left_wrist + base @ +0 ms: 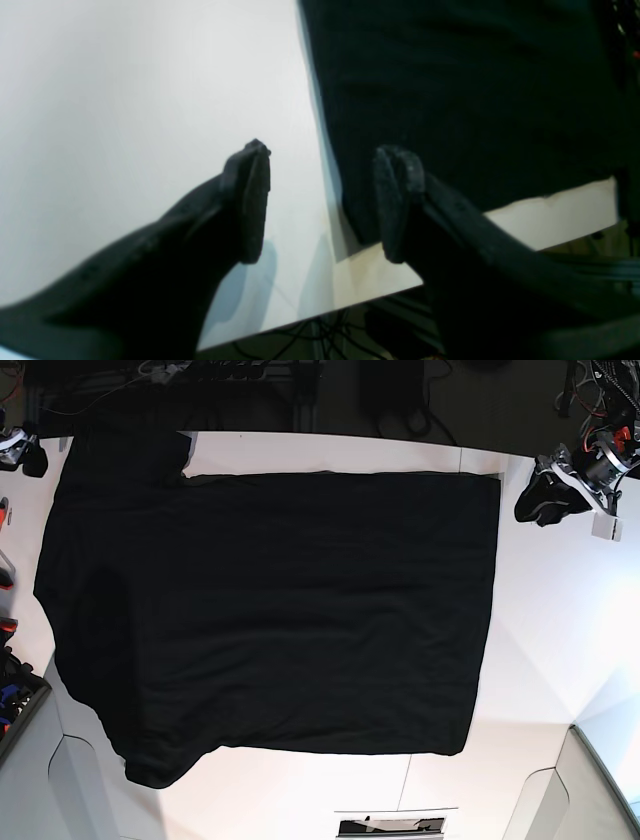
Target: Layout the t-shirt on the table in an organized manner, then fold the t-shirt properly
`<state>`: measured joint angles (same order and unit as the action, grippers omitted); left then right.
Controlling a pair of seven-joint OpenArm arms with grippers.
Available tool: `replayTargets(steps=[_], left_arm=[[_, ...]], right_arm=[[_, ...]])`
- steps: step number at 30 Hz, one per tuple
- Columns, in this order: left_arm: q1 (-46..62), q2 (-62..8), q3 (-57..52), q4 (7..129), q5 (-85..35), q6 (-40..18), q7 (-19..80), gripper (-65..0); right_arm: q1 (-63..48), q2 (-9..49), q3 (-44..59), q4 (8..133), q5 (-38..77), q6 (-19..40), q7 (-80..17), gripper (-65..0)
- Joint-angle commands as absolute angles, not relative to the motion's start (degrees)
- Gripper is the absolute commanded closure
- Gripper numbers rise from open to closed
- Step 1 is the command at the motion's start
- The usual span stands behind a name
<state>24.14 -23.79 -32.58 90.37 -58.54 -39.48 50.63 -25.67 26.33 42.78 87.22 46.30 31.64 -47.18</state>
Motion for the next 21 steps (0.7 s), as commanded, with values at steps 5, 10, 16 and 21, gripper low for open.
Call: replayTargets(steps=[5, 10, 16, 21], left_arm=[[24.1, -24.8, -32.9, 91.1, -58.8, -40.0, 49.8, -36.0], [24.1, -24.8, -32.9, 91.1, -58.9, -40.0, 50.1, -36.2], [24.1, -24.8, -27.9, 91.1, -56.5, -40.0, 51.7, -37.7], [24.1, -24.7, -23.5, 91.1, -53.2, -40.0, 50.8, -37.7]], right_arm=[[-23.2, 27.4, 39.7, 83.8, 47.2, 31.7, -46.0, -39.5], [-23.2, 27.3, 37.6, 83.7, 47.6, 31.7, -45.9, -39.5], [-23.2, 25.0, 37.3, 83.7, 47.9, 31.7, -46.5, -39.5], [-23.4, 23.6, 37.2, 83.8, 49.5, 32.3, -47.7, -39.5]])
